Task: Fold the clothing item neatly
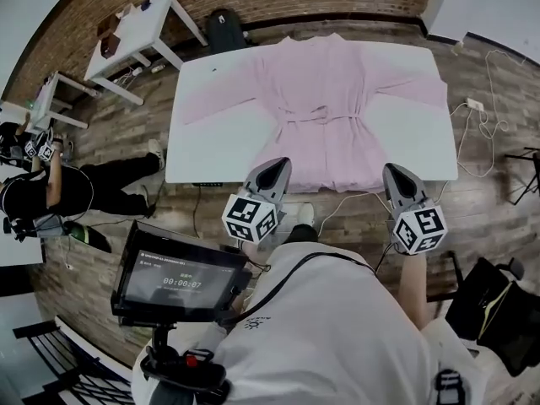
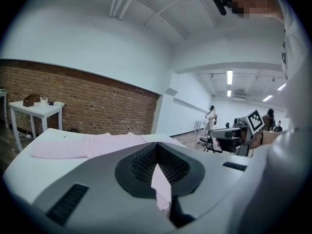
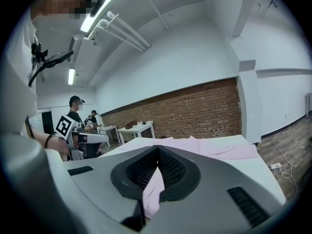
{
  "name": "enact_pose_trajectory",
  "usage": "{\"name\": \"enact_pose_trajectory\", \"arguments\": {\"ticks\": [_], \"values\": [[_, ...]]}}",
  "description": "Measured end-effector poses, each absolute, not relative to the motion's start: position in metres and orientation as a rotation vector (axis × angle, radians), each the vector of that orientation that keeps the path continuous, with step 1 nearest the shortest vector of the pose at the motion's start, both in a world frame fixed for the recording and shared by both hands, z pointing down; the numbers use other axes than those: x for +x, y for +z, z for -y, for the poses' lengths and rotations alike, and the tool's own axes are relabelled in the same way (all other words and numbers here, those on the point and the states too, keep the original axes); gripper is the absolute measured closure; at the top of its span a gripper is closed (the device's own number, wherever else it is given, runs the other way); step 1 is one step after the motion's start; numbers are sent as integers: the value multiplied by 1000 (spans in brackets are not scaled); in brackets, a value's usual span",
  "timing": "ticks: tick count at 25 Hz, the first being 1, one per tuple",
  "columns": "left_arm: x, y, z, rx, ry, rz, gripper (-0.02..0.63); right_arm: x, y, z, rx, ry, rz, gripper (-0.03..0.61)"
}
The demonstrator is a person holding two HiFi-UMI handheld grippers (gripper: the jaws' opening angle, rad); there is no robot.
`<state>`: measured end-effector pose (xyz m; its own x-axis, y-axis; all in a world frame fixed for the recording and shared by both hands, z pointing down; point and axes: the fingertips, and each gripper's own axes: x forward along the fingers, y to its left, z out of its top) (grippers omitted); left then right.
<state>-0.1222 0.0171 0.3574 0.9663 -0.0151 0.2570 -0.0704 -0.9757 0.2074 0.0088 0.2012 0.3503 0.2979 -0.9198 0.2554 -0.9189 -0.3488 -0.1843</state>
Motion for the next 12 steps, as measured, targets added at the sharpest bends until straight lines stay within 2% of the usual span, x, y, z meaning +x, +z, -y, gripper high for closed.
{"name": "enact_pose_trajectory", "arguments": {"ticks": [12], "values": [[-39, 373, 86, 2918, 411, -164, 612, 52, 353, -83, -2630, -478, -1656, 577]]}}
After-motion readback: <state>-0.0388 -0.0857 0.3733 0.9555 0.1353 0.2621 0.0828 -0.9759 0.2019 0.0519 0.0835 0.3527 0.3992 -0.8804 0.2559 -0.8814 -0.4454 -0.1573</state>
